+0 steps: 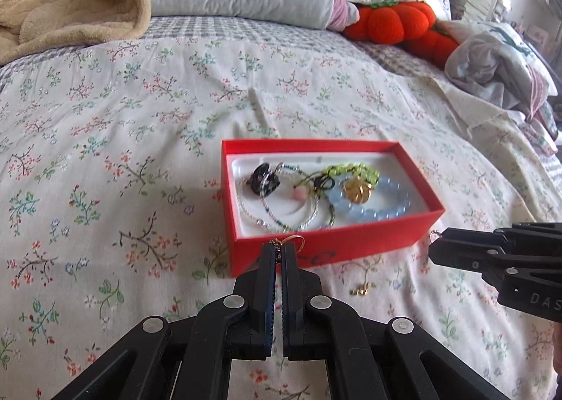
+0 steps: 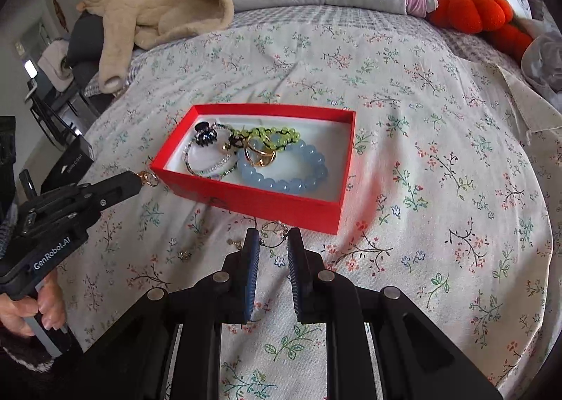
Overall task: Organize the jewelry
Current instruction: 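Carry the earring and silver ring into the red box and open both tools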
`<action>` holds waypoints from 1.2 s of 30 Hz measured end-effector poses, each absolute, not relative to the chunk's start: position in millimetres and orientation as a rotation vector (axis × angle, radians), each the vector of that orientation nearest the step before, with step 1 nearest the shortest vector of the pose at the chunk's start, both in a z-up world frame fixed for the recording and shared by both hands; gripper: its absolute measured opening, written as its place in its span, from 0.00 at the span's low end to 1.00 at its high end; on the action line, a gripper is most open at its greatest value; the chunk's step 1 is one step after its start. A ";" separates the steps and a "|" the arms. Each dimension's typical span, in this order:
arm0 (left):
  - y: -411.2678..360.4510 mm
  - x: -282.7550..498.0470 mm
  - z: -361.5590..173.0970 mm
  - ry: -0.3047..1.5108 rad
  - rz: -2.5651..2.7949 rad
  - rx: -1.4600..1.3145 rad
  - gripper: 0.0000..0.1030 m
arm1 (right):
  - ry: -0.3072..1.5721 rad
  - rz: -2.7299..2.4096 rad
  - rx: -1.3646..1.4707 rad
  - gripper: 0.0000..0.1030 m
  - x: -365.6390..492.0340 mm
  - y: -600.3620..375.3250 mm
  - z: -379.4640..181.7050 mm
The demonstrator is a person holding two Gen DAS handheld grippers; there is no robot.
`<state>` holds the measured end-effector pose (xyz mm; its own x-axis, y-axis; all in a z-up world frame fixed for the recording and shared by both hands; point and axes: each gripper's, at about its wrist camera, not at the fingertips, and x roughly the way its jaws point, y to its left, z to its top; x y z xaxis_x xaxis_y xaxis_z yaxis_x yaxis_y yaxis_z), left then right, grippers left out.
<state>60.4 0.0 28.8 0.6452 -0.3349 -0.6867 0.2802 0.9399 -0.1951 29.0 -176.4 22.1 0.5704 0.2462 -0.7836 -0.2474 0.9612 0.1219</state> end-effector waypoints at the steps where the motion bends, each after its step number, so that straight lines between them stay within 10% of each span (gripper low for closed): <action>1: -1.9 62.6 30.2 0.789 -0.355 -0.074 0.00 | 0.913 0.284 0.006 0.17 29.8 -177.3 24.4; 19: -22.0 103.0 13.2 0.814 -0.351 -0.124 0.00 | 0.901 0.226 0.053 0.17 54.7 -185.2 27.6; 23: -19.2 95.2 16.9 0.808 -0.347 -0.116 0.15 | 0.902 0.221 0.056 0.17 60.0 -184.9 27.8; 36: 12.3 66.5 18.3 0.852 -0.282 -0.196 0.20 | 0.900 0.180 0.039 0.17 76.2 -178.8 27.0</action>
<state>66.5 12.3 18.3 0.6248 -0.3216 -0.7115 0.1662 0.9451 -0.2812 76.2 -178.8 27.0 0.6076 0.1718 -0.7755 -0.1390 0.9843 0.1091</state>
